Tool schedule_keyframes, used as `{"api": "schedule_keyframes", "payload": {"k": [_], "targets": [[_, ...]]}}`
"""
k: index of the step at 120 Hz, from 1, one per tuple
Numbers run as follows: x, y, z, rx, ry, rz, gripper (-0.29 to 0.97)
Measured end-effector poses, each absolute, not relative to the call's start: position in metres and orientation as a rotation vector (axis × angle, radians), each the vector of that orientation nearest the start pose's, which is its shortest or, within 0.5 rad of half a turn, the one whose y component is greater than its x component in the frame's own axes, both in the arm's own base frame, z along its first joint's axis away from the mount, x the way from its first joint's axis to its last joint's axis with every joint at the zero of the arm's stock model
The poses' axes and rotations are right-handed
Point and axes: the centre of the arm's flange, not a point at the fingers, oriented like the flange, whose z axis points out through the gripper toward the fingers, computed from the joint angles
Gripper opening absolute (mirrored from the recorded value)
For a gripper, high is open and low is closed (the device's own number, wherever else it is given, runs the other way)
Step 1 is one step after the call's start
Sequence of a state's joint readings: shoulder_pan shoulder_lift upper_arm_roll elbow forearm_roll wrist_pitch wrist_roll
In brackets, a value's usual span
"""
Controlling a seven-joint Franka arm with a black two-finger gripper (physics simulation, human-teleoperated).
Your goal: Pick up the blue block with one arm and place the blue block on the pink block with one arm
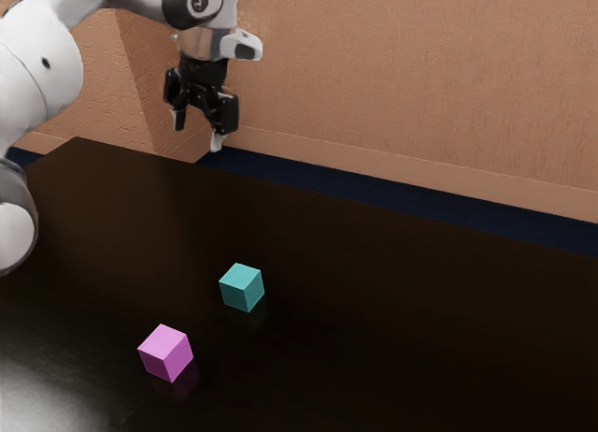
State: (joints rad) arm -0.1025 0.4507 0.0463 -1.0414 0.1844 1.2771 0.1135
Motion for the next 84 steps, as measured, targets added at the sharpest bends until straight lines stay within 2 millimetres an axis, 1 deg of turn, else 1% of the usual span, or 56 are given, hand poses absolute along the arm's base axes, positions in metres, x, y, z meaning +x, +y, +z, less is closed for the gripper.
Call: {"api": "schedule_keyframes", "payload": {"k": [5, 11, 15, 21, 35, 41, 53, 56, 74, 79, 84], "targets": [[0.666, -0.009, 0.533, -2.927, 0.168, 0.403, 0.68], [0.678, -0.002, 0.494, -2.929, 0.146, 0.472, 0.68], [0.684, 0.003, 0.473, -2.928, 0.132, 0.508, 0.68], [0.690, 0.006, 0.448, -2.928, 0.121, 0.546, 0.68], [0.697, 0.007, 0.411, -2.924, 0.112, 0.603, 0.68], [0.699, 0.006, 0.399, -2.922, 0.113, 0.624, 0.68], [0.703, 0.003, 0.348, -2.905, 0.121, 0.713, 0.68], [0.704, 0.002, 0.339, -2.904, 0.124, 0.728, 0.68], [0.697, -0.006, 0.305, -2.923, 0.132, 0.787, 0.68], [0.695, -0.008, 0.299, -2.935, 0.131, 0.784, 0.68], [0.695, -0.010, 0.297, -2.950, 0.132, 0.767, 0.68]]}}
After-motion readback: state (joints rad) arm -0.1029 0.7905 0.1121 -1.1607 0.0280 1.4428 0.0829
